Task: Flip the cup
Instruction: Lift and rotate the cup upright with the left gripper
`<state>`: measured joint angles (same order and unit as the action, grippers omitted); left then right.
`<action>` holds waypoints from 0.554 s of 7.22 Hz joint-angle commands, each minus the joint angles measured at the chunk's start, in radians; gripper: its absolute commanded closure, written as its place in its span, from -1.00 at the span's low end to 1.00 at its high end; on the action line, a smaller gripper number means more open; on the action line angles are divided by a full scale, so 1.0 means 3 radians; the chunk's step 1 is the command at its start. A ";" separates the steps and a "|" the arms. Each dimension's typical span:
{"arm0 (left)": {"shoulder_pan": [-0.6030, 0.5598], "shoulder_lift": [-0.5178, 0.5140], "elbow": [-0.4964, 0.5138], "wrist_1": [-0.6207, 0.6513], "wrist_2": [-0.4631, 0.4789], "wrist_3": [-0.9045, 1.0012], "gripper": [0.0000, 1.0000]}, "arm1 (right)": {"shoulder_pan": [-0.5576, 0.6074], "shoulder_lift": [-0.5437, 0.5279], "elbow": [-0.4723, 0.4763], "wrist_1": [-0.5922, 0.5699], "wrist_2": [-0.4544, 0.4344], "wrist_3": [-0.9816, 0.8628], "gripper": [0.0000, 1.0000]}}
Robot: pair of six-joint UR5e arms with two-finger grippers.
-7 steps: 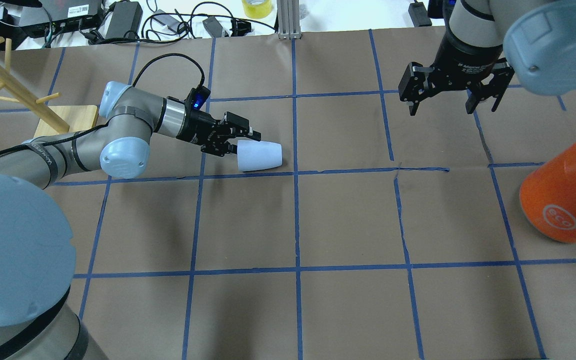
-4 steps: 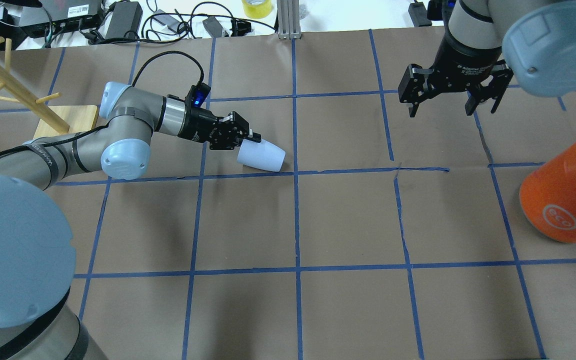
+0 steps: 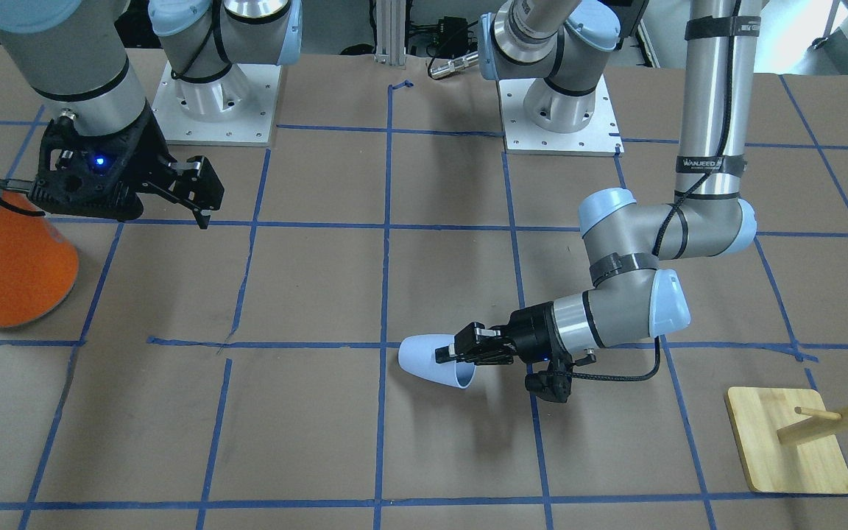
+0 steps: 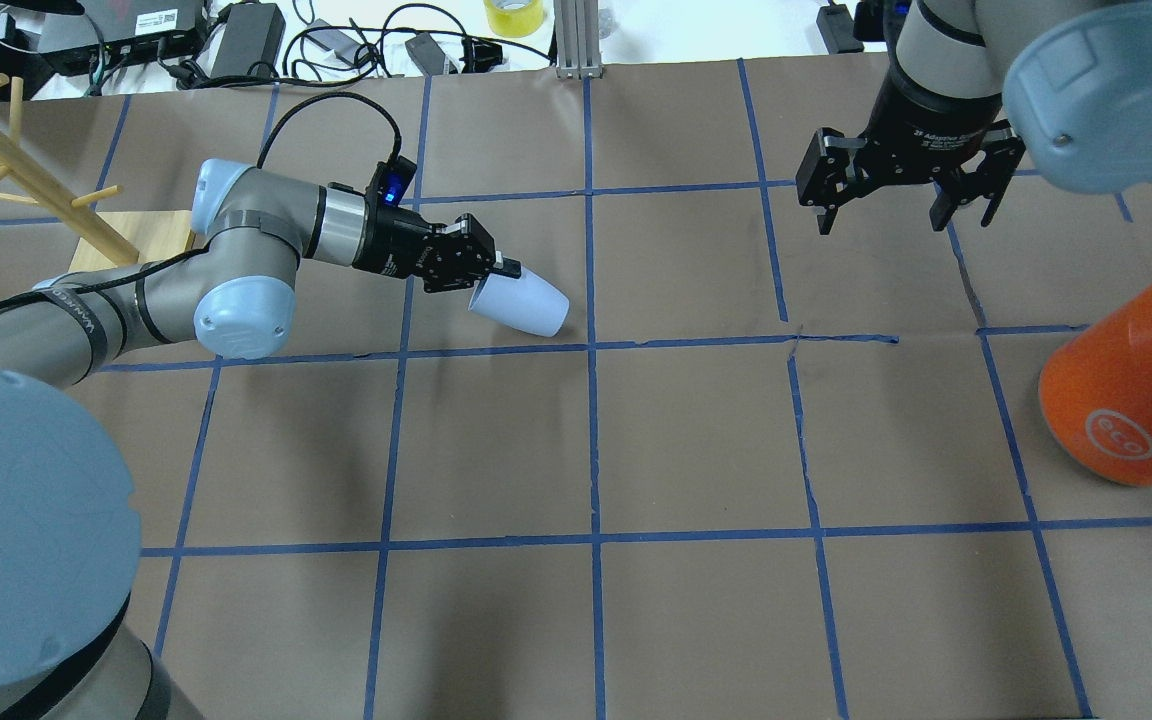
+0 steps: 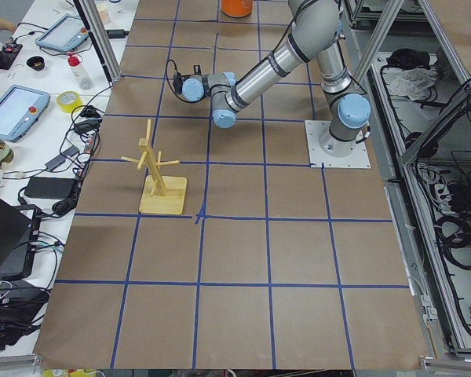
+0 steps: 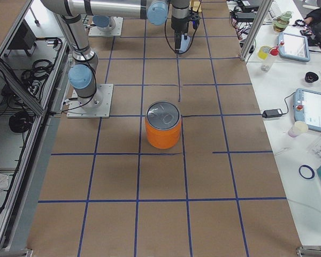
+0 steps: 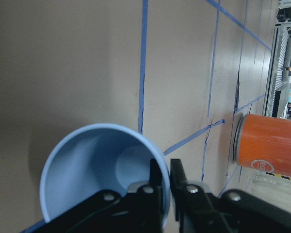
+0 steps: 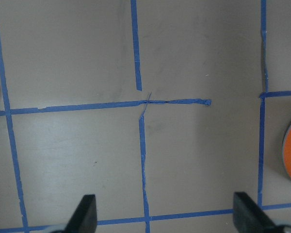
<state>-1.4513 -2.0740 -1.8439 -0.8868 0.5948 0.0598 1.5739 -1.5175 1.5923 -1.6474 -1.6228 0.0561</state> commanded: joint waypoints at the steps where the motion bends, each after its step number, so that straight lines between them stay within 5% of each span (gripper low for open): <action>1: 0.0001 0.0183 0.0066 0.0041 0.0103 -0.0494 1.00 | 0.0000 0.0001 -0.0005 0.0000 -0.0006 0.0012 -1.00; 2: -0.0004 0.0280 0.0203 0.0036 0.0812 -0.0668 1.00 | 0.0005 -0.0004 -0.0051 0.0005 0.0004 0.0038 -1.00; 4: -0.0055 0.0439 0.0302 -0.0010 0.1665 -0.0675 1.00 | 0.0015 -0.0004 -0.0097 0.0025 -0.0031 0.0043 -1.00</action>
<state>-1.4596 -1.9729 -1.7695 -0.8846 0.9406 -0.1327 1.5779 -1.5204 1.5740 -1.6447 -1.6276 0.0675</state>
